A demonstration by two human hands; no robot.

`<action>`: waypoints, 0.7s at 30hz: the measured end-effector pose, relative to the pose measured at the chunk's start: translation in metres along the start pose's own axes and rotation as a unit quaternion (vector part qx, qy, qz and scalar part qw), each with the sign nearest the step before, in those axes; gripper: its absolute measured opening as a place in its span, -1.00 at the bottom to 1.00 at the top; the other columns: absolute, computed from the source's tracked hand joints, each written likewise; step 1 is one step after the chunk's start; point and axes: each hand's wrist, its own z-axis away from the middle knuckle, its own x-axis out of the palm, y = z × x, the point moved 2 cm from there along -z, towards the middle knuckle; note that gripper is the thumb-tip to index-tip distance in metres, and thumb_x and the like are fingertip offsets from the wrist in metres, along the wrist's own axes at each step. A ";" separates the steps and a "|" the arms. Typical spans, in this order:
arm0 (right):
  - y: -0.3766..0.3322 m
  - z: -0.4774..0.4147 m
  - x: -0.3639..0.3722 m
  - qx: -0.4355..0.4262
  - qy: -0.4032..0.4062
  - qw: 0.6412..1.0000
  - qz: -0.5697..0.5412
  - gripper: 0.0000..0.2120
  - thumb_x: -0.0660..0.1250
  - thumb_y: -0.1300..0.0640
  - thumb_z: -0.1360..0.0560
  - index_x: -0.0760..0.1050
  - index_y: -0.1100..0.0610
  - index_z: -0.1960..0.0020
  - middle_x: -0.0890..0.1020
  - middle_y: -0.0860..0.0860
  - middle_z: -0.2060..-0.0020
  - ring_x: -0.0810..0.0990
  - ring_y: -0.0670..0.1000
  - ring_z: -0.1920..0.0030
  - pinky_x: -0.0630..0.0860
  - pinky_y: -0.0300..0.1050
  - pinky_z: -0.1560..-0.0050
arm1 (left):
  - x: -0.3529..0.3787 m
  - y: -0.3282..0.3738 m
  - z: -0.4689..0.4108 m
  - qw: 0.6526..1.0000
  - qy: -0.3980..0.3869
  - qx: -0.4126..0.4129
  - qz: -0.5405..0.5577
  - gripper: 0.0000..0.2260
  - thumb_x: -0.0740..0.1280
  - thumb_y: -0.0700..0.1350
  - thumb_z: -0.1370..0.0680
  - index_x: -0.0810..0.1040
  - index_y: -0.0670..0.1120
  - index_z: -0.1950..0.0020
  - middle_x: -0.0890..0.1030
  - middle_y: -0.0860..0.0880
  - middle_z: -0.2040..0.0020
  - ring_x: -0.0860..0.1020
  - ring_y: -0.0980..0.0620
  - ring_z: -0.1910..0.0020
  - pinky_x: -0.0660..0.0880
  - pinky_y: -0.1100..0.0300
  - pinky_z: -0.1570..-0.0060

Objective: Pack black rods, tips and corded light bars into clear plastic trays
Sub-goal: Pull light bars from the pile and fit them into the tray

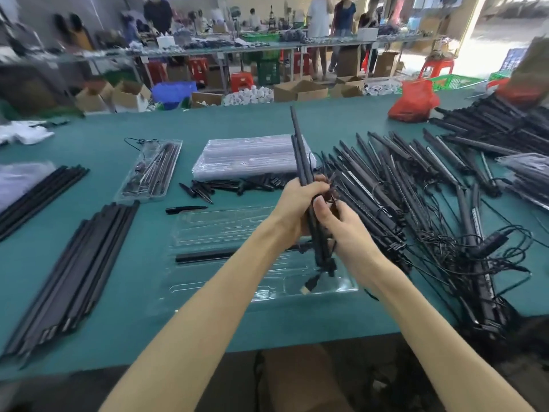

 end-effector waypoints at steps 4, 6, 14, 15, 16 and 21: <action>0.000 -0.002 -0.023 0.057 -0.001 0.997 0.050 -0.23 0.52 -0.46 -0.18 0.61 0.16 -0.06 0.73 0.01 0.09 0.73 0.01 0.08 0.54 -0.28 0.26 | 0.012 -0.005 -0.007 0.993 -0.075 -0.053 -0.077 -0.92 0.27 -0.21 -0.66 0.48 -0.20 0.01 0.54 -0.16 0.18 0.60 0.02 0.37 0.58 0.13 0.29; 0.002 -0.002 -0.033 0.067 0.021 0.996 0.062 -0.42 0.58 -0.29 -0.25 0.61 0.16 0.02 0.67 -0.01 0.23 0.68 -0.07 0.24 0.47 -0.29 0.36 | 0.015 -0.005 -0.009 0.984 -0.109 -0.073 -0.117 -0.83 0.23 -0.13 -0.69 0.47 -0.22 0.00 0.53 -0.14 0.18 0.60 -0.01 0.26 0.59 0.07 0.15; -0.003 -0.015 -0.080 0.040 0.083 0.984 0.152 -0.83 0.53 0.09 -0.45 0.57 0.11 0.07 0.58 -0.02 0.43 0.53 -0.05 0.42 0.46 -0.16 0.43 | 0.004 0.019 -0.025 0.961 -0.157 -0.098 -0.207 -0.75 0.24 -0.20 -0.69 0.54 -0.38 -0.22 0.64 -0.21 -0.15 0.63 -0.10 -0.14 0.66 -0.04 -0.04; -0.003 -0.016 -0.086 0.038 0.096 0.978 0.184 -0.82 0.50 0.11 -0.46 0.54 0.15 0.05 0.57 -0.02 0.44 0.52 -0.04 0.45 0.45 -0.12 0.42 | -0.004 0.023 -0.030 0.958 -0.148 -0.092 -0.227 -0.78 0.26 -0.21 -0.68 0.56 -0.33 -0.22 0.67 -0.20 -0.14 0.67 -0.12 -0.11 0.67 -0.03 0.02; -0.002 -0.017 -0.091 0.032 0.109 0.969 0.217 -0.83 0.48 0.13 -0.47 0.52 0.16 0.05 0.58 -0.01 0.44 0.51 -0.04 0.46 0.45 -0.11 0.41 | -0.013 0.026 -0.035 0.956 -0.132 -0.082 -0.250 -0.80 0.27 -0.22 -0.67 0.57 -0.30 -0.21 0.69 -0.18 -0.11 0.70 -0.11 -0.05 0.68 0.00 0.09; -0.011 -0.008 -0.098 -0.091 0.221 0.904 0.354 -0.89 0.42 0.19 -0.53 0.50 0.08 0.00 0.63 -0.05 0.19 0.58 -0.22 0.26 0.41 -0.51 0.30 | -0.054 0.009 -0.078 0.926 0.059 -0.003 -0.372 -0.76 0.20 -0.37 -0.62 0.58 -0.25 -0.21 0.64 -0.21 -0.15 0.62 -0.08 0.07 0.65 0.05 0.18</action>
